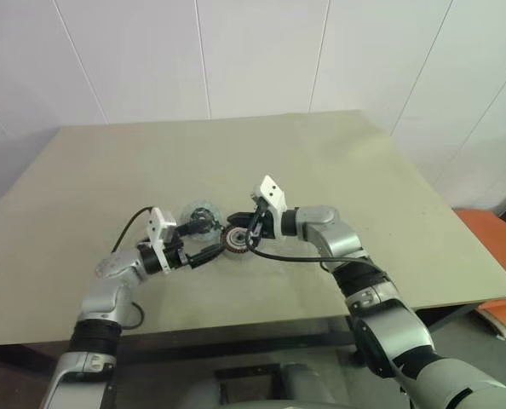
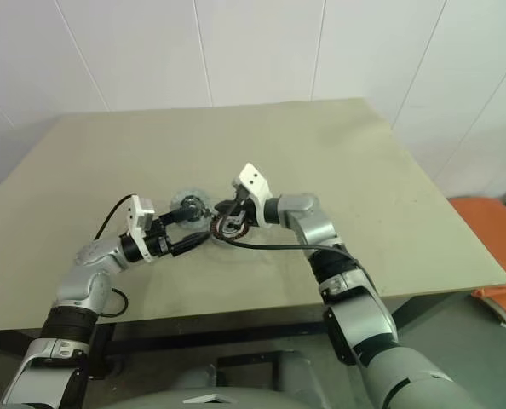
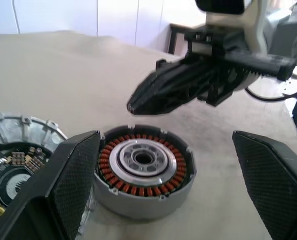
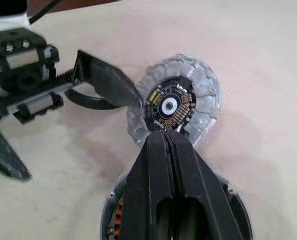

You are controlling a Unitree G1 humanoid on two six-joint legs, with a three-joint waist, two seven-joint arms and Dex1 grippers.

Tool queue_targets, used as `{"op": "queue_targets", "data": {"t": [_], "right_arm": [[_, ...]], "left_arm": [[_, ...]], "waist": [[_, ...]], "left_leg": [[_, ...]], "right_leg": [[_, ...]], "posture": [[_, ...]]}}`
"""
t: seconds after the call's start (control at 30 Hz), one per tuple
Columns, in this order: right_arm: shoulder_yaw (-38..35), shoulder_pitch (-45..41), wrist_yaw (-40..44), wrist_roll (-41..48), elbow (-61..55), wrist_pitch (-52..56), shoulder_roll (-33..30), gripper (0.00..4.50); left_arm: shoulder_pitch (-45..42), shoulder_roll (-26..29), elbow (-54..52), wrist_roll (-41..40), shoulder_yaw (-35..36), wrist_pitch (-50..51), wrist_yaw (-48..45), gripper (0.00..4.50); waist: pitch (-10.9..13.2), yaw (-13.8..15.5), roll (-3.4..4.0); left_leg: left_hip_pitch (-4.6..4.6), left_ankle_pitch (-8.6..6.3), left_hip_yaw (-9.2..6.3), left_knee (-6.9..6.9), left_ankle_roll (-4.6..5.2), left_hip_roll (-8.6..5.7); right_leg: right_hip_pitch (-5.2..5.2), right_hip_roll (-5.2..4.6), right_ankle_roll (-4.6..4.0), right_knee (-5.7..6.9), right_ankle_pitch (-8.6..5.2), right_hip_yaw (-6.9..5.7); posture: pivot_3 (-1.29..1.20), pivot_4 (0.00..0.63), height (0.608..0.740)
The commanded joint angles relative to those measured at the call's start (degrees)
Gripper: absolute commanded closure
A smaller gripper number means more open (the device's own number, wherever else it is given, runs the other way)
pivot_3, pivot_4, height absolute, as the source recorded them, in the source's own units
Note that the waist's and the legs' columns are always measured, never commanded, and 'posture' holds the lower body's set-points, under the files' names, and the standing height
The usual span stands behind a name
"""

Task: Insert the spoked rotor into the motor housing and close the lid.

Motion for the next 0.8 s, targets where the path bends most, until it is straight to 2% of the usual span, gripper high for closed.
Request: {"op": "queue_targets", "data": {"t": [0.03,0.23,0.37,0.4,0.5,0.67,0.8], "right_arm": [[0.6,-3.4,2.9,0.2,-3.4,-1.8,-1.5,4.46],[2.0,-6.5,6.7,-0.4,-2.6,-4.6,-4.3,4.46],[2.3,-8.2,7.7,-1.4,-0.2,-6.9,-5.3,4.46],[2.3,-8.3,7.8,-1.4,0.1,-7.1,-5.3,4.46],[2.2,-8.5,7.7,-1.7,1.0,-7.9,-5.2,4.46],[2.4,-7.7,7.4,-2.4,1.4,-8.8,-5.5,4.46],[2.0,-7.6,7.3,-2.5,1.1,-8.7,-5.7,4.46]], "left_arm": [[3.8,0.9,-7.5,-4.4,3.0,3.8,1.1,0.0],[13.2,-0.9,-19.0,-13.0,6.5,14.5,8.7,0.0],[21.7,-3.7,-28.2,-25.3,11.7,26.3,20.4,0.0],[22.4,-3.9,-29.1,-26.8,12.4,27.6,22.0,0.0],[24.9,-7.6,-30.1,-36.7,17.0,32.9,35.1,0.0],[27.9,-11.9,-29.7,-52.3,21.0,37.9,53.6,0.0],[30.0,-12.7,-28.8,-58.9,21.5,38.7,63.2,0.0]], "waist": [[0.0,-0.3,0.02],[0.0,-0.2,-0.01],[0.0,-0.2,-0.02],[0.0,-0.2,-0.03],[0.1,-0.1,-0.06],[0.1,-0.1,-0.08],[0.1,-0.1,-0.1]], "left_leg": [[0.0,0.0,0.01,-0.01,0.0,0.0],[0.02,0.0,0.02,-0.01,0.0,0.02],[0.06,0.0,0.02,0.0,0.0,0.03],[0.05,0.0,0.01,0.0,0.0,0.03],[0.06,0.0,-0.02,0.01,-0.01,0.02],[0.06,0.0,-0.01,0.02,-0.01,0.02],[0.07,-0.01,-0.02,0.02,-0.01,0.01]], "right_leg": [[0.0,0.0,0.0,-0.01,0.0,0.01],[-0.03,-0.01,-0.01,-0.01,-0.22,0.04],[0.02,-0.06,-0.01,-0.02,-0.23,0.04],[0.01,-0.06,-0.01,-0.03,-0.24,0.04],[0.02,-0.05,-0.02,-0.02,-0.25,0.01],[0.03,-0.05,-0.01,-0.03,-0.24,0.03],[0.04,-0.04,-0.02,-0.03,-0.24,0.03]], "posture": [[0.0,0.0,0.74],[0.0,0.0,0.74],[0.0,0.0,0.74],[0.0,0.0,0.74],[0.0,0.0,0.74],[0.0,0.0,0.74],[0.0,0.0,0.74]]}}
